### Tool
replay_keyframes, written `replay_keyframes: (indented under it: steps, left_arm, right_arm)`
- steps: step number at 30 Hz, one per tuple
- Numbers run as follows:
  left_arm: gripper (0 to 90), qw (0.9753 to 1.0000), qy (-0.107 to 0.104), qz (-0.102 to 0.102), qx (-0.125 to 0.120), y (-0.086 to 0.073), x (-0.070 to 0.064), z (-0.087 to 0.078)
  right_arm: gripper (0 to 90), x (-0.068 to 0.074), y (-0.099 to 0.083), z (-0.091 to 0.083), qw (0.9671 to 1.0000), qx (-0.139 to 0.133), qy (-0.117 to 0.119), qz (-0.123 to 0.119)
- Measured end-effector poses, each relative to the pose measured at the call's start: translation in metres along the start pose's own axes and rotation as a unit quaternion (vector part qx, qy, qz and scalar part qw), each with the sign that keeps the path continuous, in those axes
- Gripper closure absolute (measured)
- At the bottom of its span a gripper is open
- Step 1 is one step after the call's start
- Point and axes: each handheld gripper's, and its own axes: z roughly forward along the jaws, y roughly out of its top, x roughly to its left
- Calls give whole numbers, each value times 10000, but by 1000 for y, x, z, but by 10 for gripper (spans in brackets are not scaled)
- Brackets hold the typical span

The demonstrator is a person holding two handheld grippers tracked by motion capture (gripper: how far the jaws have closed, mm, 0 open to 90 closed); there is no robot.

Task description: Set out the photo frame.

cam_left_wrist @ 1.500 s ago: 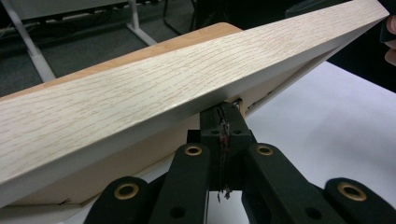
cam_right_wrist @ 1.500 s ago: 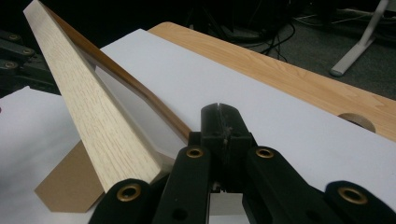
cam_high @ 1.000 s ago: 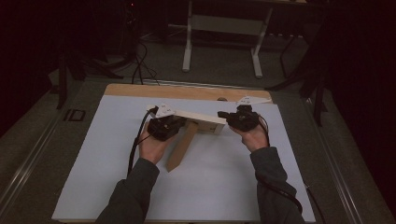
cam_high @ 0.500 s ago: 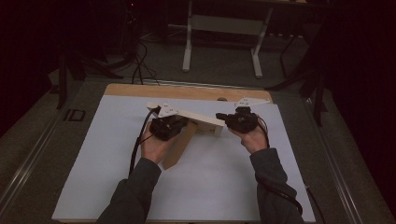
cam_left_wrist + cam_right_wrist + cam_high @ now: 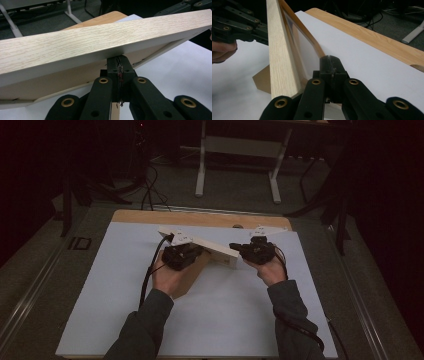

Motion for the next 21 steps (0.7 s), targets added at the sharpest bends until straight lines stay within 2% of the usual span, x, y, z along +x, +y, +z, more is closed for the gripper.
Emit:
replay_keyframes:
  steps: [21]
  left_arm:
    - [900,10000,32,5,18,1,1,0]
  right_arm:
    - [898,9,-1,-1,9998,32,109,-142]
